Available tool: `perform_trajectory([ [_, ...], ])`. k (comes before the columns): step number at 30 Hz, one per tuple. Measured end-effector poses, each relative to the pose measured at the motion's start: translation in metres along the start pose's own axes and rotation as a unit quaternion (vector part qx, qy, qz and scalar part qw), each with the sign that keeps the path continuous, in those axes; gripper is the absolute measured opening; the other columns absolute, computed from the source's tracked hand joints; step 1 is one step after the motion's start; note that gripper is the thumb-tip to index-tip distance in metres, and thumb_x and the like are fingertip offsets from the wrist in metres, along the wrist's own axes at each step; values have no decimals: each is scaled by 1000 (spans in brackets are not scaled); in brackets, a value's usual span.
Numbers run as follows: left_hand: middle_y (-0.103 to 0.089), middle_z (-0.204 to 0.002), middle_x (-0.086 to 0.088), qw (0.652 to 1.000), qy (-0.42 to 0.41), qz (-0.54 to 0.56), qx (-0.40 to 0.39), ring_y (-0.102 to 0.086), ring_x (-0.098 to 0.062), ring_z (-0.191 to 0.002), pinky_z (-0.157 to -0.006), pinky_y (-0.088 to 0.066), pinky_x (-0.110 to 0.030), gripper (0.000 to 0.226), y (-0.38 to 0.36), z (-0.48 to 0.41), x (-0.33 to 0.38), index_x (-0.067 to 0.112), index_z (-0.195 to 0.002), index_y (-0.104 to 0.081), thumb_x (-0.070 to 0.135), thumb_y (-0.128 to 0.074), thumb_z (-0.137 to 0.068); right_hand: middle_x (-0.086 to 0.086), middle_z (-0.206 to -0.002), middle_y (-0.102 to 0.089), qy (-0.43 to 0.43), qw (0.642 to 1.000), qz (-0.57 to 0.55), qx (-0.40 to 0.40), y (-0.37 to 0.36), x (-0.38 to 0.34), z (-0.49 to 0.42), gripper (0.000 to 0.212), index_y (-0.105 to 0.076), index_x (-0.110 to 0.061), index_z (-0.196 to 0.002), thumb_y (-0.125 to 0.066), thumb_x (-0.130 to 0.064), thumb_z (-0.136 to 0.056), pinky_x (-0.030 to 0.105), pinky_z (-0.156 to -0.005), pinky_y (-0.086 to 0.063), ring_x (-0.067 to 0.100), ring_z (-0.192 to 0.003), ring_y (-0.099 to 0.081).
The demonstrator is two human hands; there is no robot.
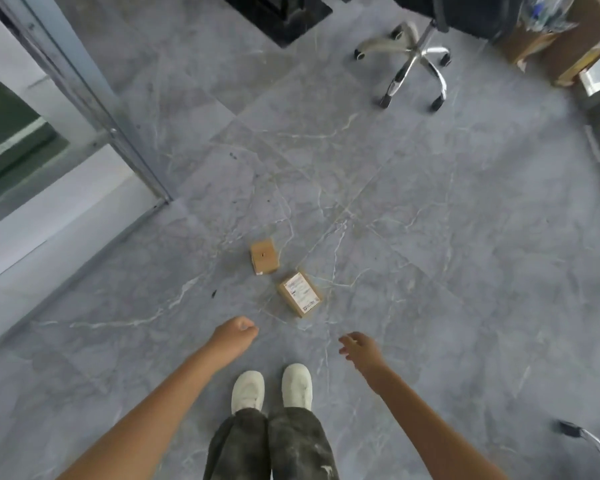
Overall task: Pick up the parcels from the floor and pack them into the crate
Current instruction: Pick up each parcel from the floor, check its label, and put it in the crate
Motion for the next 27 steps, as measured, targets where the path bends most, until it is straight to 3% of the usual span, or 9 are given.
perform_trajectory([
  [2,-49,-77,5,999,12,33,0,-47,-10,-71,-64,-35,-26,24,-21,-63,-4,27,-72,-45,24,-44,-95,13,-102,-67,31,999,37,12,-16,-5,-66,28,-62,-6,-112,-48,-22,-94,30,-76,-45,24,-87,-59],
  [5,-56,-94,-6,986,38,161,8,-52,-20,-94,-76,-35,-27,15,-65,-163,-25,18,-85,-56,20,-45,-95,15,-114,-65,67,993,88,28,-46,-7,-170,28,-61,-7,-115,-50,-22,-94,32,-85,-45,32,-103,-60],
  [8,-51,-94,-4,974,63,216,-2,-48,-20,-92,-70,-37,-28,15,-121,-248,-53,19,-81,-50,14,-45,-95,15,-124,-60,101,987,108,66,-75,1,-266,35,-53,-8,-124,-52,-25,-93,36,-96,-43,33,-112,-57],
  [9,-53,-106,-5,972,74,220,-23,-51,-21,-98,-75,-39,-28,10,-140,-271,-58,17,-98,-53,14,-45,-95,16,-130,-56,112,984,118,75,-86,7,-294,41,-49,-8,-130,-52,-26,-94,38,-101,-41,33,-117,-53],
  [11,-40,-141,-9,977,74,193,-54,-44,-25,-125,-96,-37,-31,47,-173,-315,-67,10,-140,-34,12,-45,-95,16,-142,-42,128,979,145,64,-110,23,-342,55,-36,-8,-140,-53,-31,-93,42,-108,-33,34,-128,-43],
  [14,-31,-150,-7,989,4,131,-63,-32,-21,-135,-102,-31,-28,65,-195,-357,-51,11,-149,-14,5,-46,-93,14,-144,-34,141,978,152,34,-136,43,-384,69,-27,-9,-143,-62,-31,-88,46,-108,-33,33,-130,-38],
  [18,-48,-138,-5,981,-2,183,-68,-47,-23,-121,-75,-47,-25,55,-207,-364,-42,10,-139,-32,-9,-43,-88,15,-130,-41,134,981,133,38,-139,54,-381,60,-35,-6,-134,-66,-23,-85,42,-102,-40,29,-118,-46],
  [21,-57,-127,-10,981,29,183,-57,-54,-23,-107,-79,-49,-35,44,-198,-333,-54,8,-128,-46,-4,-46,-85,17,-128,-47,101,990,93,19,-127,69,-340,56,-40,-8,-133,-66,-24,-86,43,-99,-43,29,-114,-50],
  [27,-63,-117,-1,984,-8,177,-30,-56,-17,-109,-94,-48,-33,36,-132,-181,-28,16,-118,-58,1,-51,-86,9,-122,-49,130,990,-51,16,-74,26,-173,47,-51,-21,-135,-60,-27,-89,35,-95,-48,20,-105,-57],
])
Point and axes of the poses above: each hand's wrist, its own z-axis away from the middle knuckle, its own y-axis out of the back of the hand, x = y × z, the point moved 7 cm from there along -z, towards the middle knuckle
